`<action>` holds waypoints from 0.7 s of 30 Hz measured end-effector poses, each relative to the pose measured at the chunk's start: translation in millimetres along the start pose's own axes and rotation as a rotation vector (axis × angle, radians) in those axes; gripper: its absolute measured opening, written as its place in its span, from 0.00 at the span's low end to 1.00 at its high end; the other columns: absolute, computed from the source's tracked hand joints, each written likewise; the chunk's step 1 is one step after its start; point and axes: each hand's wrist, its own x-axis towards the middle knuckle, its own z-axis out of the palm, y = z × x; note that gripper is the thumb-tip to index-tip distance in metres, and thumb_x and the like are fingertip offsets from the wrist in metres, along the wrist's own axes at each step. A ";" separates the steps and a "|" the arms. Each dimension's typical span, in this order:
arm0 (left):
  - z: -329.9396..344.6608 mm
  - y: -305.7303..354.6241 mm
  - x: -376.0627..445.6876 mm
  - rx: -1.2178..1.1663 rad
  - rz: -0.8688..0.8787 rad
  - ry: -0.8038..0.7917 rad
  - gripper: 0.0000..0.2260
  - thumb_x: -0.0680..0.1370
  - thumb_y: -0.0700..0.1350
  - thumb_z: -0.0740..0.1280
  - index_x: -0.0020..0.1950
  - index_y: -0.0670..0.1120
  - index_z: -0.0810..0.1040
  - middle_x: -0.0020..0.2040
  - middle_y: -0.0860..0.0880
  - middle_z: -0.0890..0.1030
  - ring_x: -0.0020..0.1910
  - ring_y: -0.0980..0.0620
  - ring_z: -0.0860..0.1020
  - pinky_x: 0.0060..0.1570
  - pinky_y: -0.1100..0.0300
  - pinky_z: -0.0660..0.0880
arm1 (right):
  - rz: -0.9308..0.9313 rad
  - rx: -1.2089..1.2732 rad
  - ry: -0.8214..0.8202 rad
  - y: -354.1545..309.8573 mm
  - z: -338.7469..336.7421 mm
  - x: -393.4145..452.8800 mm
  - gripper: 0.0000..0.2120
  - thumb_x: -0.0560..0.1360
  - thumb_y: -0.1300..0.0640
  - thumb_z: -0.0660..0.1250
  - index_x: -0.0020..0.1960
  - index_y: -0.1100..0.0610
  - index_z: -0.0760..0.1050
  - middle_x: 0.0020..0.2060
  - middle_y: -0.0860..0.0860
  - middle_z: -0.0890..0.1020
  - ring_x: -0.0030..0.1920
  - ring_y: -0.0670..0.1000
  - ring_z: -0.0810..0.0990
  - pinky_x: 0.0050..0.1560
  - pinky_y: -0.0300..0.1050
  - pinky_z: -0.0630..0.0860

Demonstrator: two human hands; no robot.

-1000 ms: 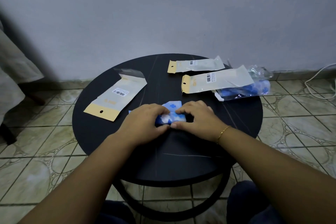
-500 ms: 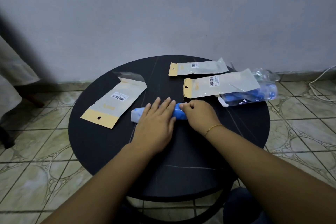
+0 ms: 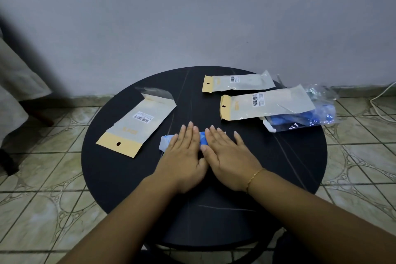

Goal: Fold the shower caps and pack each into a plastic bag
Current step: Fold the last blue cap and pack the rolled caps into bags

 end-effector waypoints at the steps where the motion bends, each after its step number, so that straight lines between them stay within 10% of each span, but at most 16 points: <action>1: -1.1 -3.9 -2.7 -0.001 -0.020 -0.009 0.37 0.69 0.60 0.36 0.76 0.45 0.36 0.76 0.49 0.36 0.74 0.56 0.34 0.72 0.60 0.35 | 0.003 -0.025 -0.008 0.9 -1.1 -0.6 0.26 0.81 0.45 0.40 0.76 0.51 0.40 0.76 0.45 0.43 0.75 0.42 0.39 0.74 0.49 0.34; 5: -5.3 -19.5 -15.6 0.064 -0.081 -0.020 0.44 0.61 0.60 0.32 0.76 0.44 0.37 0.77 0.49 0.37 0.75 0.56 0.36 0.72 0.60 0.36 | -0.009 -0.107 -0.004 1.6 -1.7 -3.2 0.26 0.81 0.48 0.41 0.76 0.52 0.39 0.76 0.46 0.42 0.75 0.42 0.40 0.74 0.49 0.34; 14: -5.7 -20.2 -32.6 0.009 -0.283 0.089 0.30 0.78 0.54 0.44 0.77 0.44 0.42 0.78 0.48 0.42 0.76 0.54 0.41 0.73 0.58 0.39 | 0.055 -0.136 0.033 -5.8 -4.5 -14.2 0.26 0.81 0.51 0.44 0.77 0.53 0.44 0.77 0.48 0.49 0.76 0.46 0.48 0.74 0.48 0.38; 17: -6.0 -6.5 -38.1 -0.110 -0.398 0.284 0.27 0.80 0.54 0.52 0.76 0.43 0.56 0.76 0.47 0.57 0.75 0.50 0.51 0.72 0.55 0.49 | 0.155 -0.187 0.142 -15.4 2.5 -25.2 0.27 0.79 0.50 0.41 0.76 0.55 0.49 0.74 0.52 0.59 0.72 0.52 0.58 0.72 0.49 0.50; 21: -14.3 24.7 -38.0 -0.301 -0.393 0.242 0.18 0.79 0.59 0.54 0.37 0.52 0.76 0.48 0.49 0.78 0.55 0.45 0.74 0.55 0.51 0.68 | 0.242 -0.129 0.229 -21.3 0.4 -33.1 0.23 0.80 0.50 0.47 0.74 0.52 0.58 0.65 0.51 0.69 0.63 0.54 0.65 0.59 0.50 0.62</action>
